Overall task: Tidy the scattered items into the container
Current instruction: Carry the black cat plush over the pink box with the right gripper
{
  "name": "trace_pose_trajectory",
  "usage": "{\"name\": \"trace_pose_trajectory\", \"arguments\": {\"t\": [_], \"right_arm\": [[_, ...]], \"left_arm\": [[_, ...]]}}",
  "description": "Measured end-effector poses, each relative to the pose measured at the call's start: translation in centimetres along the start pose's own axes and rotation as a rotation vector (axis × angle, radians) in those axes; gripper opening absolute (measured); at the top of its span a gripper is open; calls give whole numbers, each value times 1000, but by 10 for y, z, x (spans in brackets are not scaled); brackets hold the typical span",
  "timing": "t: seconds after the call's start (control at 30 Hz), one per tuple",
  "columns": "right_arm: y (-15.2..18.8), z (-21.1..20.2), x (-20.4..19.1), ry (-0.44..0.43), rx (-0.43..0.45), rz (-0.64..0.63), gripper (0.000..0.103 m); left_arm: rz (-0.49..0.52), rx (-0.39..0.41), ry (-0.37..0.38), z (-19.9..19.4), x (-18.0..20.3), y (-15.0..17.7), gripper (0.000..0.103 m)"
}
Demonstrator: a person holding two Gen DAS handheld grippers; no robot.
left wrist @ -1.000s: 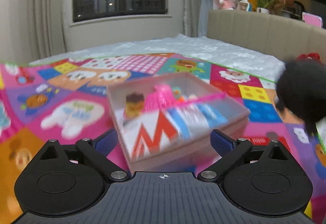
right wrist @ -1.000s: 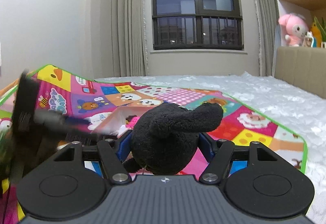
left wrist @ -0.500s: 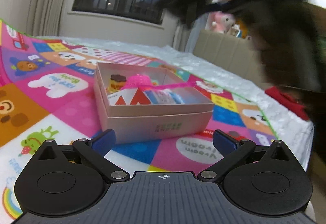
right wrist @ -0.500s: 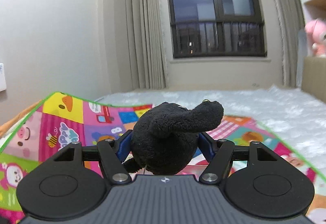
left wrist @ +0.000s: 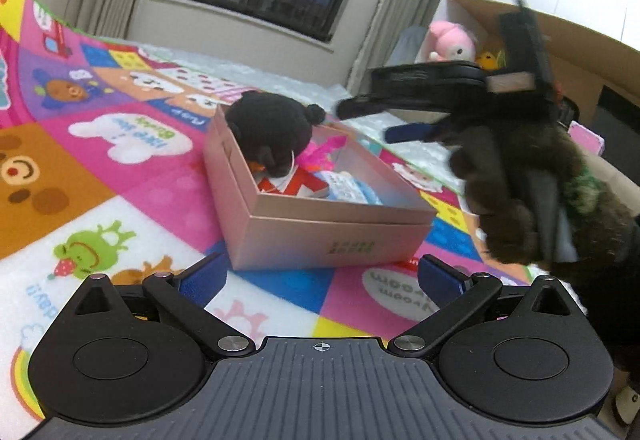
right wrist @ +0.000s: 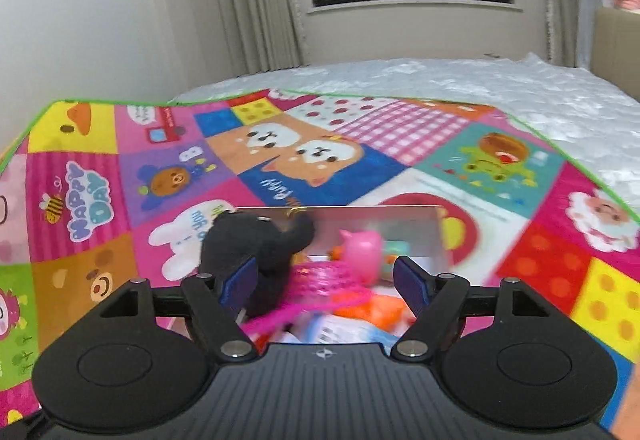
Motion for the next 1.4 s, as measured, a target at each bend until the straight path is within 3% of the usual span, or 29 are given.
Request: {"name": "trace_pose_trajectory", "arguments": {"t": [0.07, 0.13, 0.17, 0.27, 0.33, 0.37, 0.47, 0.5, 0.53, 0.67, 0.8, 0.97, 1.07, 1.17, 1.23, 1.33, 1.4], "right_arm": [[3, -5, 4, 27, 1, -11, 70], [4, -1, 2, 48, 0, -26, 51], [3, 2, -2, 49, -3, -25, 50], [-7, 16, -17, -9, -15, 25, 51], [-14, 26, -29, -58, -24, 71, 75], [-17, 31, -35, -68, -22, 80, 78], [-18, 51, -56, -64, -48, 39, 76], [-16, 57, -62, -53, -64, 18, 64], [-13, 62, -66, -56, -84, 4, 59], [-16, 56, -43, -49, -58, 63, 57], [-24, 46, -1, 47, -34, 132, 56], [-28, 45, 9, 159, -19, 110, 56], [-22, 54, -7, 24, -78, 182, 56], [-9, 62, -40, -66, -129, 130, 56], [-8, 60, -53, -69, -125, 74, 56], [-19, 41, -47, -75, -51, 72, 56], [-27, 29, -35, -28, -11, 77, 56]], "left_arm": [[-4, 4, 0, -1, 0, -1, 103], [-4, 6, -3, -2, 1, -1, 103], [-2, 5, -4, -2, 2, -1, 103], [10, 5, 1, -4, 7, 0, 103], [15, 5, 8, -4, 9, 0, 103], [14, 6, 11, -5, 9, 0, 103], [6, 5, 17, -6, 8, 1, 103], [3, 5, 16, -7, 7, 1, 103], [0, 6, 14, -7, 6, 1, 103], [-21, 17, 8, -11, -1, -3, 103], [-33, 4, 8, -8, -3, -1, 103], [-21, -8, 10, -5, 2, 3, 103], [-13, -9, 17, -5, 5, 3, 103], [-12, -8, 18, -6, 5, 4, 103], [-14, -7, 17, -7, 4, 4, 103], [-21, -5, 5, -9, 0, 2, 103], [-10, -1, -27, -9, -2, 1, 103]]}}
Point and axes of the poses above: each gripper's, at about its wrist camera, not at the fingertips, and z roughly the way its jaws point, x to its right, y to its underside, the point moved 9 cm from there along z, roughly the way its jaws point, and after that the axes turned 3 degrees about y, right-handed, at the moved point
